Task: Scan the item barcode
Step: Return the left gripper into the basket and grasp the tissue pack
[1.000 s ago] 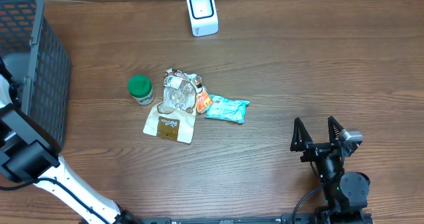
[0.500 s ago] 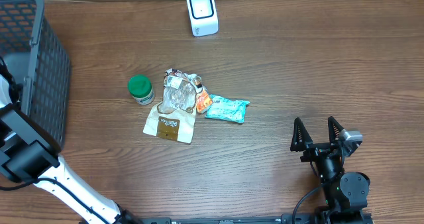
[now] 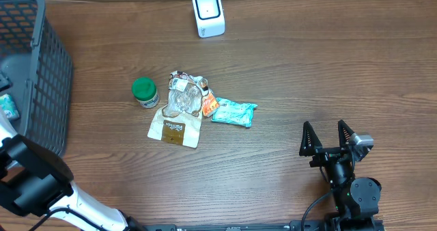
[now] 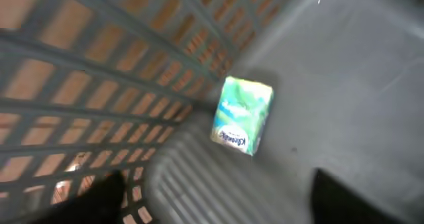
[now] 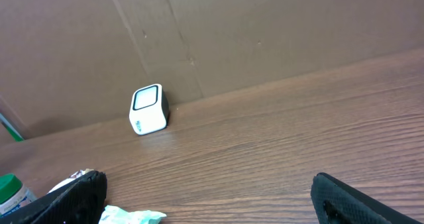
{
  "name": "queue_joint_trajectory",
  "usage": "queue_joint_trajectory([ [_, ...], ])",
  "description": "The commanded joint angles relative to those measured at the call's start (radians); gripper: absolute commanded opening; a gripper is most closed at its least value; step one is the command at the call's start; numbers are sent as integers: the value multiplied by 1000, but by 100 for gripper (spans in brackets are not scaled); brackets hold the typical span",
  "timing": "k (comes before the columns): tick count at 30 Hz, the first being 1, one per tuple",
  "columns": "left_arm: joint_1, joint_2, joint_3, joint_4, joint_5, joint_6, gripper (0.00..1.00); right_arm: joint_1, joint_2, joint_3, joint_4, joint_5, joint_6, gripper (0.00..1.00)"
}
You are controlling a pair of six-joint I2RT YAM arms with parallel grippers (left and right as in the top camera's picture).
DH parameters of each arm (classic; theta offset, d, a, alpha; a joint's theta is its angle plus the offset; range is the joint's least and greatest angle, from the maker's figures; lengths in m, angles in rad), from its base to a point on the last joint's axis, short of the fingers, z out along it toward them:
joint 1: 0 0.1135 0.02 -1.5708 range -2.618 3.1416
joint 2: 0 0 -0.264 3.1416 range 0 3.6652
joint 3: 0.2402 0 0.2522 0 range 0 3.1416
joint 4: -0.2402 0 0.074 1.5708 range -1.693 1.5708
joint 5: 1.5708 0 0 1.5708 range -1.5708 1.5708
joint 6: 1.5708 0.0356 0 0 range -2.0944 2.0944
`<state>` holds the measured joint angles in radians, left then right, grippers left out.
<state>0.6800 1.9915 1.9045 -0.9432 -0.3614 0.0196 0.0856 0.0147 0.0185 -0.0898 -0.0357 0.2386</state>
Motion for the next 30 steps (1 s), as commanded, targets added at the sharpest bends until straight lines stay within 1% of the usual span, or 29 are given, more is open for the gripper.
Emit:
queue_joint_trajectory([
  [1,30,38,-4,11,96,14,84,4,-12,-11,6,12,-1,100],
  [5,64,72,-4,68,252,87,82,4,-12,-11,6,12,-1,100],
  [8,89,100,-4,109,304,117,80,4,-12,-11,6,12,-1,100],
  [12,109,151,-4,126,310,147,77,4,-12,-11,6,12,-1,100],
  [16,113,213,-5,102,308,169,74,4,-12,-11,6,12,-1,100],
  [20,124,254,-11,104,313,168,76,4,-12,-11,6,12,-1,100],
  [27,126,266,-13,139,311,198,79,4,-12,-11,6,12,-1,100],
  [30,126,269,-16,156,311,199,77,4,-12,-11,6,12,-1,100],
])
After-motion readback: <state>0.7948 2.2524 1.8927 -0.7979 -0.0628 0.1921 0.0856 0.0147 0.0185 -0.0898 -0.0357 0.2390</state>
